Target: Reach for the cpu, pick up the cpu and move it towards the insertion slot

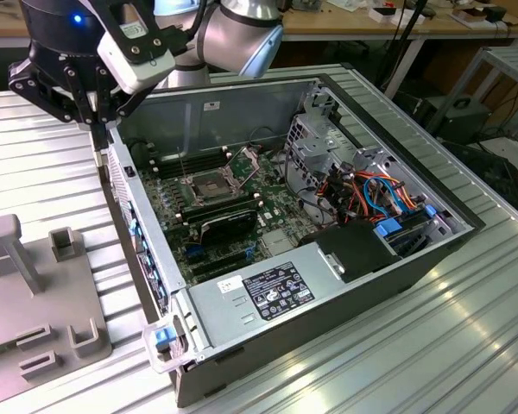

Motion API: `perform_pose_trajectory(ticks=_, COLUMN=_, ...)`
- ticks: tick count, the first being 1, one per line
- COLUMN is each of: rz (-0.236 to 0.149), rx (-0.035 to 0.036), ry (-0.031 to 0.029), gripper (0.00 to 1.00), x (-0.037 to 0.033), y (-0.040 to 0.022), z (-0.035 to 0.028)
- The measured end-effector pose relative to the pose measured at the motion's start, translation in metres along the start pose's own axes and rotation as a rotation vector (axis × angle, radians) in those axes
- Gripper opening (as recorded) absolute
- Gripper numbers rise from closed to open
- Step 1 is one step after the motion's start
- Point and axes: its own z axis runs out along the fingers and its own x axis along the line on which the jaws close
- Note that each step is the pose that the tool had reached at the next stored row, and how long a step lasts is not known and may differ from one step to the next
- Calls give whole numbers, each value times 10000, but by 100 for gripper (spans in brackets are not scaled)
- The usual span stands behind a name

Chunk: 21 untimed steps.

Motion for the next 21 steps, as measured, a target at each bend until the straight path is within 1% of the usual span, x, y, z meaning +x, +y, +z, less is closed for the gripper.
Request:
perform_pose_trajectory(ticks=13, rz=1, rx=1, ry=12, gripper=11, x=150, y=-11, z=2)
perform_pose_trajectory(ticks=16, rz=1, rx=1, ry=15, gripper=11, x=199, y=-15, z=3)
perform_pose_trajectory(ticks=21, rz=1, rx=2, ry=19, gripper=11, x=260, y=-20, z=3)
